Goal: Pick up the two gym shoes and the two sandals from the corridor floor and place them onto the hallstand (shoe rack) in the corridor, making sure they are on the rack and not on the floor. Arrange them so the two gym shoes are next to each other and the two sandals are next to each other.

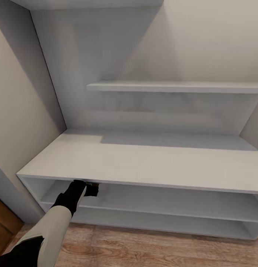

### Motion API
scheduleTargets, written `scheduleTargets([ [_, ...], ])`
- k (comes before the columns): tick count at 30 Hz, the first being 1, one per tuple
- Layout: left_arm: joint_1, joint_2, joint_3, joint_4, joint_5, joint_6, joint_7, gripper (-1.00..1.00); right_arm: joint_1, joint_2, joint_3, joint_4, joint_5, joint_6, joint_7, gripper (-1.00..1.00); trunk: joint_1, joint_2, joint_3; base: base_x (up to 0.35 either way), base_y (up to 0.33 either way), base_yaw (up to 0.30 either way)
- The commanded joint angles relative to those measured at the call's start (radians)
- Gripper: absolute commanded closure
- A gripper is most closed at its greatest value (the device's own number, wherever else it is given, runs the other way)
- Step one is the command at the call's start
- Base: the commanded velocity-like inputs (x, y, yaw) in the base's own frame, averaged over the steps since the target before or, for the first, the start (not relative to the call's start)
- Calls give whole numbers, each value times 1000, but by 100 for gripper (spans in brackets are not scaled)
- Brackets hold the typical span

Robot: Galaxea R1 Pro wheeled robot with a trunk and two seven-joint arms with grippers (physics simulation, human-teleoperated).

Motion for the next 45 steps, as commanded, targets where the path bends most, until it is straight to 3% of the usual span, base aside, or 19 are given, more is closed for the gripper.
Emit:
scheduleTargets([
  [1, -1, -1, 8, -1, -11, 3, -9, 100, -1, 0, -1, -1, 10, 4, 10, 100, 0, 0, -1, 0, 0, 0],
  [7, -1, 0, 8, -1, -11, 4, -9, 100, -1, 0, -1, -1, 11, 4, 10, 100, 0, 0, -1, 0, 0, 0],
  [8, -1, 0, 8, -1, -11, 4, -9, -100, -1, 0, -1, -1, 11, 4, 10, 100, 0, 0, -1, 0, 0, 0],
  [45, -1, 0, 8, -1, -11, 4, -9, -100, -1, 1, -1, -1, 11, 4, 10, 100, 0, 0, -1, 0, 0, 0],
])
